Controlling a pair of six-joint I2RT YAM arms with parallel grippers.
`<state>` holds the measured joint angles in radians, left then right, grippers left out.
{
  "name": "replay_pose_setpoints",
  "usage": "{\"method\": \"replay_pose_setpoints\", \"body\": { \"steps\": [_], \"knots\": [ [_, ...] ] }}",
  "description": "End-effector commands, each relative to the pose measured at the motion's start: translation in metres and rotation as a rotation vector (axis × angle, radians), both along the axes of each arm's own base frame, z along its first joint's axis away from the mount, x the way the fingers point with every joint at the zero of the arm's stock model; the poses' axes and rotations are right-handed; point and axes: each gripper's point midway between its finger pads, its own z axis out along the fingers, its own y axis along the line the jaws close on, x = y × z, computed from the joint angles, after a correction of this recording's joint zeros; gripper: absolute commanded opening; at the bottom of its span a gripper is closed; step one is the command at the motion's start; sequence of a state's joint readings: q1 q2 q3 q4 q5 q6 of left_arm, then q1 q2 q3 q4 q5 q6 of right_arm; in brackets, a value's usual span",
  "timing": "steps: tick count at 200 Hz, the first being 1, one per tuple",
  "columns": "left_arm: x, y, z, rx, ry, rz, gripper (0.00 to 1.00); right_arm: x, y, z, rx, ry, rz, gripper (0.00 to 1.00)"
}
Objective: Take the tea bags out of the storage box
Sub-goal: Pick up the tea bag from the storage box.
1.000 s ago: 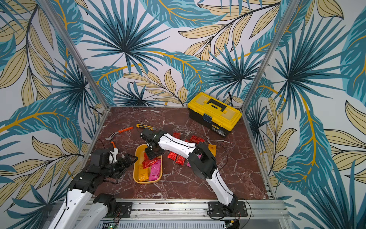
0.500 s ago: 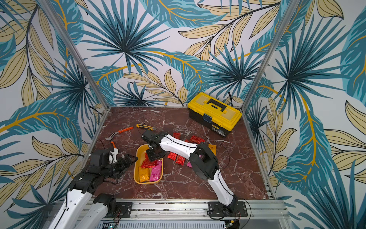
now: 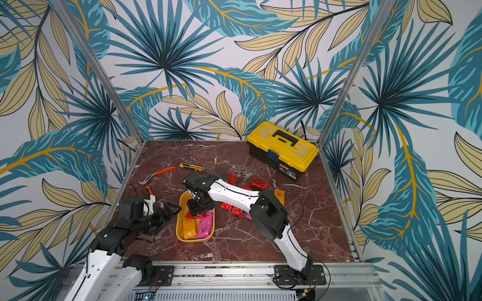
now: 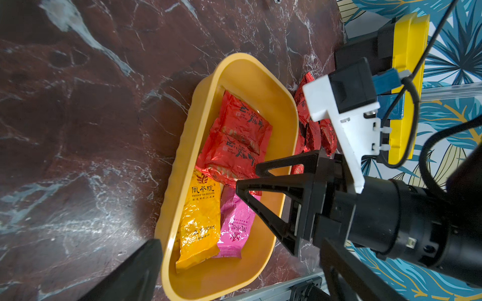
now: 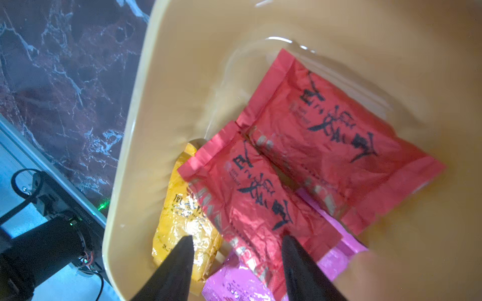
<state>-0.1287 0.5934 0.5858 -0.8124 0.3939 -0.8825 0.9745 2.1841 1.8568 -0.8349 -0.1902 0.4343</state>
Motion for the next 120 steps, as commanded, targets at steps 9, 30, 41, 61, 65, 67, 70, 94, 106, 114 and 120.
{"method": "replay_pose_setpoints", "body": {
  "steps": [9,30,41,61,65,67,70,94,106,114,120],
  "knots": [
    [-0.005,0.003,-0.003,0.005,0.011,0.01,1.0,0.003,-0.006,0.011,-0.016,-0.086,0.066,0.65],
    [-0.007,0.007,0.005,0.017,-0.011,0.023,1.0,0.013,-0.009,0.013,-0.049,-0.163,0.117,0.69],
    [-0.008,0.009,0.011,0.024,-0.023,0.033,1.0,0.018,-0.009,0.013,-0.06,-0.192,0.141,0.7],
    [-0.012,0.013,0.02,0.039,-0.044,0.049,1.0,0.021,-0.004,0.011,-0.064,-0.215,0.188,0.72],
    [-0.013,0.014,0.021,0.042,-0.044,0.053,1.0,0.021,-0.003,0.012,-0.06,-0.217,0.197,0.72],
    [-0.013,0.014,0.022,0.044,-0.048,0.054,1.0,0.021,-0.002,0.011,-0.06,-0.215,0.202,0.72],
    [-0.014,0.015,0.023,0.045,-0.051,0.057,1.0,0.021,-0.001,0.011,-0.058,-0.216,0.207,0.72],
    [-0.018,0.019,0.032,0.053,-0.073,0.075,1.0,0.018,0.008,0.006,-0.036,-0.192,0.256,0.72],
    [-0.019,0.02,0.034,0.055,-0.077,0.078,1.0,0.016,0.011,0.004,-0.027,-0.178,0.269,0.72],
    [-0.02,0.02,0.035,0.055,-0.078,0.079,1.0,0.016,0.012,0.002,-0.028,-0.176,0.271,0.73],
    [-0.02,0.02,0.034,0.054,-0.075,0.079,1.0,0.016,0.012,0.001,-0.03,-0.173,0.271,0.72]
  ]
}}
